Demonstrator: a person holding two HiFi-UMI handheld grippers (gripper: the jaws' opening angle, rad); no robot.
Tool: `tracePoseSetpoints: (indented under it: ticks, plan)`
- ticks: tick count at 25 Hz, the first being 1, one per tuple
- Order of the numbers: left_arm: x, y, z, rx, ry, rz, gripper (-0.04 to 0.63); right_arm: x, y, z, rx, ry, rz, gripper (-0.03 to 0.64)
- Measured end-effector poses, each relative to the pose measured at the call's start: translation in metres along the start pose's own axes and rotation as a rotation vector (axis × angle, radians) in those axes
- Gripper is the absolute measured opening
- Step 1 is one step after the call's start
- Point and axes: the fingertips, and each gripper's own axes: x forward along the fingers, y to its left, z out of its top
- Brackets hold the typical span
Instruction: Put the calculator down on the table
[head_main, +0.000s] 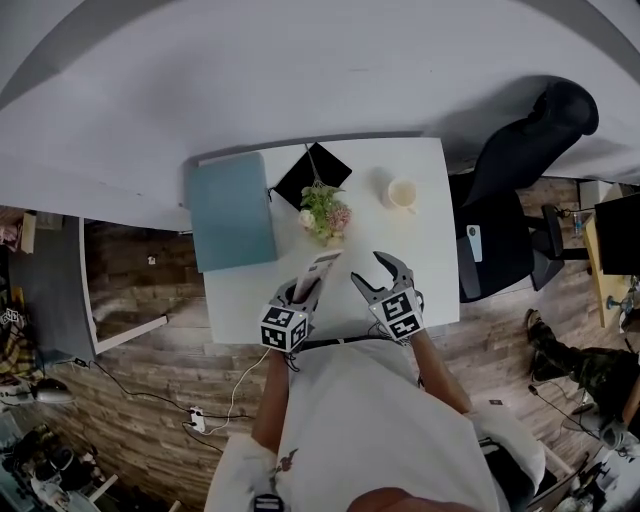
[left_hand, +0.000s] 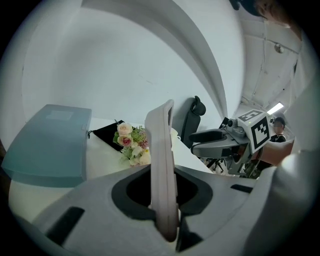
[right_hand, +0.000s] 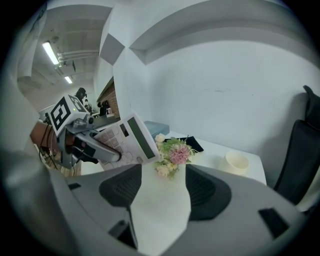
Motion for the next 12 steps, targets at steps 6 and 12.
tracePoseSetpoints:
  ticks: [6,12]
  plan:
    - [0.006,0.003,-0.013,-0.020,0.038,-0.049,0.066,0.008,0.007,-0.010,0.023,0.032,-0.017,0.273]
    - [0.010,0.010,-0.024,-0.046,0.060,-0.088,0.066,0.013,0.014,-0.023,0.049,0.061,-0.045,0.273]
